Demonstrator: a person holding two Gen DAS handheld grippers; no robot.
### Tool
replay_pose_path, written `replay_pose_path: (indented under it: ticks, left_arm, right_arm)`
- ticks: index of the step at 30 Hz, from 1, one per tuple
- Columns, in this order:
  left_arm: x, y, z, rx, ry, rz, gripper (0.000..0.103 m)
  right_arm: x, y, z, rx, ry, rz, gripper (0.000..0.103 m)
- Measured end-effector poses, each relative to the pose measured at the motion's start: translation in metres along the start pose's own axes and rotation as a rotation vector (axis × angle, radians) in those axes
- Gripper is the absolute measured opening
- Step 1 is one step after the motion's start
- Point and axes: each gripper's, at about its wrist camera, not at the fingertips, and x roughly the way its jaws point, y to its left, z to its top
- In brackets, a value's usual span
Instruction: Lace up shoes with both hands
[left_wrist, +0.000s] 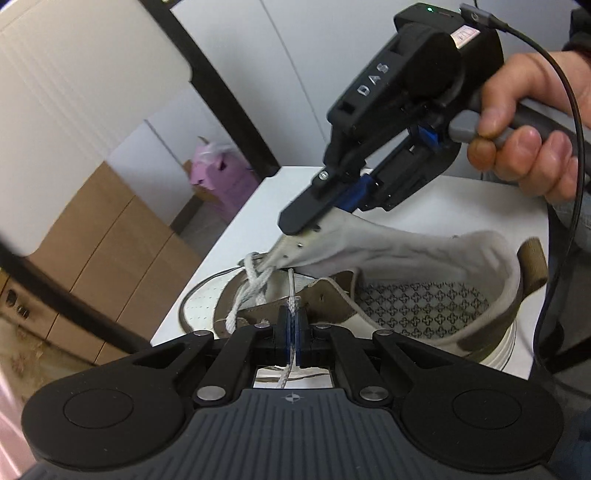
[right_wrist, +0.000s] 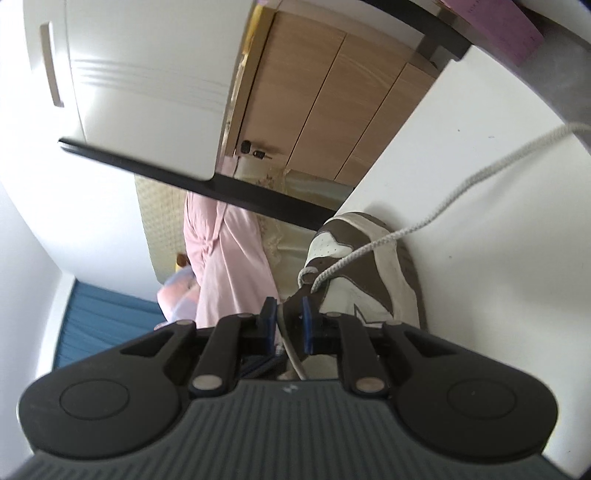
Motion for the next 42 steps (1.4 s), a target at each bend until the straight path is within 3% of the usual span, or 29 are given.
replay_pose_path:
  ticks: [5, 15, 42]
  left_arm:
    - [0.005, 0.014, -0.01, -0.134, -0.055, -0.011, 0.003]
    - [0.007, 0.009, -0.007, -0.003, -0.035, -0.034, 0.003]
    - [0.021, 0.006, 0.003, 0.125, 0.005, -0.048, 0.002]
  right_arm:
    - [0.009, -0.002, 0.004, 0.035, -0.009, 0.01, 0.015]
    - [0.003, -0.004, 0.001, 0.063, -0.011, 0.006, 0.015]
    - [-0.001, -0.007, 0.005, 0.051, 0.027, 0.016, 0.016]
